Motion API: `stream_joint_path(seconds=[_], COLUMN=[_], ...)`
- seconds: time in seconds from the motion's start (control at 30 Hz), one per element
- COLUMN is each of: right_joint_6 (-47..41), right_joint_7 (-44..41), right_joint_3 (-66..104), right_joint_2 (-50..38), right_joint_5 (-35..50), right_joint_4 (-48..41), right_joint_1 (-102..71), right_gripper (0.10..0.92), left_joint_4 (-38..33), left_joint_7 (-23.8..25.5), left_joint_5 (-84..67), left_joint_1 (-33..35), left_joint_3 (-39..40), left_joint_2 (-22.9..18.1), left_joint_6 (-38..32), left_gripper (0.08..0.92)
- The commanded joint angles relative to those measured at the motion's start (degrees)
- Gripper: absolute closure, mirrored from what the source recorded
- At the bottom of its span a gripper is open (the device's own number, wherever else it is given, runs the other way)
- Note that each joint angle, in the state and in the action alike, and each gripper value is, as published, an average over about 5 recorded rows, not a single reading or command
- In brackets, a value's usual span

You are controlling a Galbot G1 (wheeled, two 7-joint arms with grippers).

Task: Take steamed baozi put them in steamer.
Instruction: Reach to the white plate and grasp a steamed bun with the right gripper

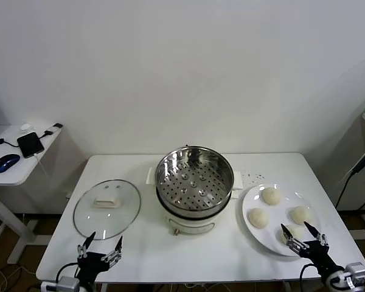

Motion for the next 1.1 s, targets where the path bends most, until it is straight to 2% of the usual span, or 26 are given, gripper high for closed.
stream_joint_path(seconds=[0.03, 0.13, 0.23, 0.33, 0.47, 0.63, 0.8, 1.1], right_joint_6=[-2.3, -4.88, -7.45, -8.0, -7.59, -4.27, 1.13, 5.62], right_joint_7=[-0.02, -2.54, -8.48, -18.72, -33.28, -51.44, -64.01, -68.9], right_joint_3=[2.42, 5.75, 8.15, 8.04, 4.16, -12.01, -32.47, -53.84], right_joint_2=[-0.57, -3.48, -8.84, -16.49, -25.96, -31.95, -29.23, -20.62], right_joint_5=[-0.89, -4.88, -13.97, -23.45, -31.31, -45.1, -54.59, -62.48], right_joint_4=[0.27, -0.99, -4.21, -9.07, -14.67, -22.54, -29.39, -38.51], right_joint_1=[0.8, 3.6, 8.11, 13.9, 22.24, 42.51, 65.59, 81.54], right_gripper=[0.203, 0.203, 0.202, 0.203, 0.203, 0.202, 0.203, 0.203], left_joint_4=[0.02, -0.07, -0.27, -0.74, -1.31, -1.16, -1.0, -1.11], left_joint_7=[-0.01, -0.01, 0.04, 0.11, 0.3, 0.25, 0.37, 0.38], left_joint_5=[0.0, 0.36, 0.84, 1.03, 1.23, 1.22, 1.47, 1.95], left_joint_1=[-0.04, -0.31, -0.82, -1.28, -1.3, -1.24, -1.19, -0.51], left_joint_3=[-0.04, -0.01, 0.1, 0.19, -0.15, -0.56, -0.5, -1.38], left_joint_2=[-0.07, -0.33, -0.9, -1.4, -1.82, -2.47, -2.93, -3.55], left_joint_6=[0.11, 0.13, 0.18, 0.3, 0.33, 0.3, 0.29, 0.14], left_gripper=[0.177, 0.177, 0.177, 0.177, 0.177, 0.177, 0.177, 0.177])
